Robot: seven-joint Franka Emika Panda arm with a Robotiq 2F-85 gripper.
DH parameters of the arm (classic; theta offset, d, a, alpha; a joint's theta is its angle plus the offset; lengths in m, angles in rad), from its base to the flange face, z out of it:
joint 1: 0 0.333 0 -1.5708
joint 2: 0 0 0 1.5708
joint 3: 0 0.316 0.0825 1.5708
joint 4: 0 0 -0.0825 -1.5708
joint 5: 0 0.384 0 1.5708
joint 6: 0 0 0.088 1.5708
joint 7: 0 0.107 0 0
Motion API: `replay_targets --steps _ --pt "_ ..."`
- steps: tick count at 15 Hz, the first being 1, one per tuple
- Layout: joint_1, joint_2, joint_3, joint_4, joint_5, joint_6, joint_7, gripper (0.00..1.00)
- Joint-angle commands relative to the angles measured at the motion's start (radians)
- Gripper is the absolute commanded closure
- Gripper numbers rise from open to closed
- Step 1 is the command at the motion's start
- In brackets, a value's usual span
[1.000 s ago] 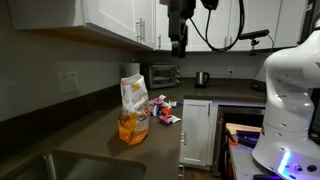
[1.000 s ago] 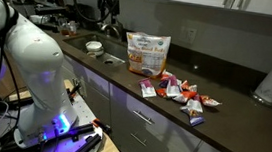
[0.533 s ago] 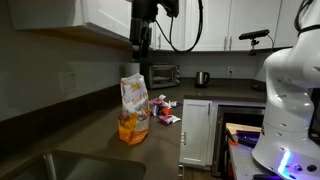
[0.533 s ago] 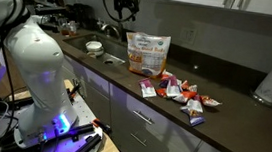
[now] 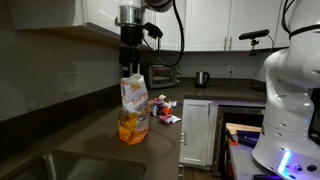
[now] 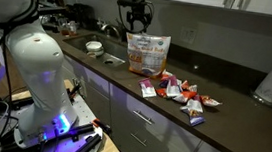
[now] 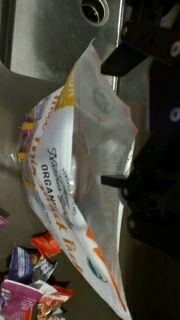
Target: Take a pack of snacks out of the big packet and put it on the counter
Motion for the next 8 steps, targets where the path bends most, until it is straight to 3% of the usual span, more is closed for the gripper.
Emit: replay_targets --steps 1,8 --pt "-0.006 0.028 -0.013 0.036 -0.081 -0.012 0.024 0.00" --pt "-0.004 0.072 -0.034 0.022 -0.094 0.008 0.017 0.00"
